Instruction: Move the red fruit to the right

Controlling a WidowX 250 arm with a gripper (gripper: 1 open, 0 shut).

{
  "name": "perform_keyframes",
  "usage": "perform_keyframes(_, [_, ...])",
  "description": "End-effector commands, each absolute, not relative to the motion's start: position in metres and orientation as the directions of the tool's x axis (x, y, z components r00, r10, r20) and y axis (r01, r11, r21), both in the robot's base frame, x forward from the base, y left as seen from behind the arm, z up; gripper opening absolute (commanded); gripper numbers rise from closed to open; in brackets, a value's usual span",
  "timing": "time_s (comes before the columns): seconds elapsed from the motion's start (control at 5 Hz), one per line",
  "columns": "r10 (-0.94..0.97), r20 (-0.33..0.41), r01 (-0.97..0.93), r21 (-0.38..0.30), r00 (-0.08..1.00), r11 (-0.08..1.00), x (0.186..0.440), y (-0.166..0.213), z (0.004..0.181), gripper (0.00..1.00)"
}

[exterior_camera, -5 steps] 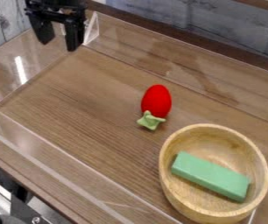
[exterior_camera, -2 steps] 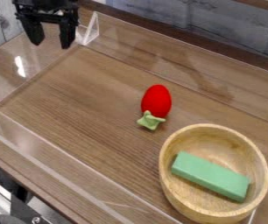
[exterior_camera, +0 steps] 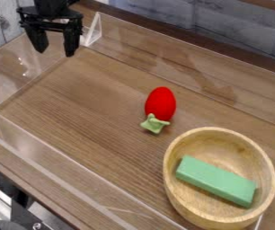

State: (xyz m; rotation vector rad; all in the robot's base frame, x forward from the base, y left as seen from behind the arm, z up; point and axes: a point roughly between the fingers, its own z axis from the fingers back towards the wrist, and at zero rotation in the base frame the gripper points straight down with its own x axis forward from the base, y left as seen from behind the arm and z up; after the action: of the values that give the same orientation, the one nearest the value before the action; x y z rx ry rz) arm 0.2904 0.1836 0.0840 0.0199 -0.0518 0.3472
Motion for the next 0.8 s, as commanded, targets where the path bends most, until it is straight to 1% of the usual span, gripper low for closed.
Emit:
perform_keyframes(0.0, [0.352,0.128,-0.358,0.019,0.927,0.934,0.291,0.191,0.1,1.0])
perform_keyframes(0.4, [0.276,0.162,-0.282,0.015,0.947,0.959,0.307,0.204,0.098,1.0])
perform_keyframes(0.6, [0.296,0.171,-0.303,0.018,0.94,0.953,0.309,0.217,0.09,1.0])
